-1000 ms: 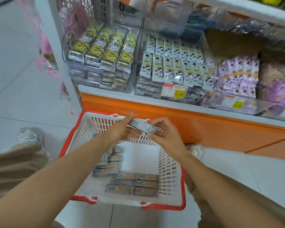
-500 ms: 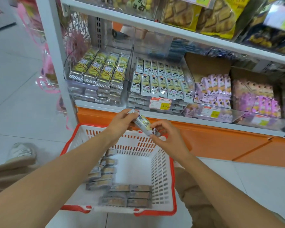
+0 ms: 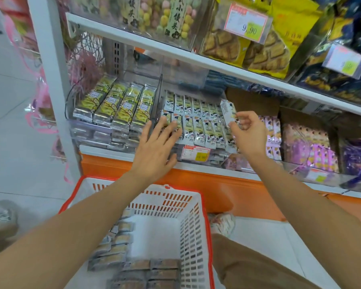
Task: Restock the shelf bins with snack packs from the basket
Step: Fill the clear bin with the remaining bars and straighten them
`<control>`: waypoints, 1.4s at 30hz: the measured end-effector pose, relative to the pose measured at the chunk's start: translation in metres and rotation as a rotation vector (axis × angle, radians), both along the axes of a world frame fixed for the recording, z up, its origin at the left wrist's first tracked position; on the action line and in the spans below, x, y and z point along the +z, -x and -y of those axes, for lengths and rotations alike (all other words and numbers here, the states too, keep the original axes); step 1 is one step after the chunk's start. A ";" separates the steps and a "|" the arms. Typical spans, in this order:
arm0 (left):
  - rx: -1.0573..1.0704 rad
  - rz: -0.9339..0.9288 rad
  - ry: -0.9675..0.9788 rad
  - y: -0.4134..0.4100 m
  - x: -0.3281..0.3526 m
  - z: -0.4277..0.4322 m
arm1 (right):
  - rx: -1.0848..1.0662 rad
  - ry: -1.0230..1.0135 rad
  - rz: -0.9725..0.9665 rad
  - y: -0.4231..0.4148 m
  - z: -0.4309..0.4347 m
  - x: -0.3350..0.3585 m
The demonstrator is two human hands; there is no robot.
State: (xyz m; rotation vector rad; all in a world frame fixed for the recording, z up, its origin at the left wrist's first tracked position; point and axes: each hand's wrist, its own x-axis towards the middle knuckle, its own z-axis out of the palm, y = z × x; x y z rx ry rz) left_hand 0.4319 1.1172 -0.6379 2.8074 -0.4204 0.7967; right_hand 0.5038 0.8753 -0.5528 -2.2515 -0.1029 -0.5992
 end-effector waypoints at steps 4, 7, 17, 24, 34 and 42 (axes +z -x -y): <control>0.013 0.001 -0.046 -0.012 -0.011 -0.004 | -0.051 0.107 -0.040 -0.039 -0.004 0.004; 0.012 0.035 -0.039 -0.016 -0.016 -0.006 | -0.089 0.175 -0.051 -0.059 -0.010 0.008; -0.001 0.131 -0.029 -0.023 -0.026 -0.009 | -0.153 0.283 -0.062 -0.093 -0.016 -0.003; 0.003 0.156 -0.010 -0.027 -0.030 -0.007 | -0.194 0.284 -0.156 -0.110 -0.005 -0.017; -0.008 0.116 -0.018 -0.025 -0.028 -0.008 | -0.148 0.277 -0.193 -0.117 -0.003 -0.017; -0.004 0.094 -0.073 -0.016 -0.021 -0.009 | -0.058 0.247 -0.041 -0.073 -0.007 -0.003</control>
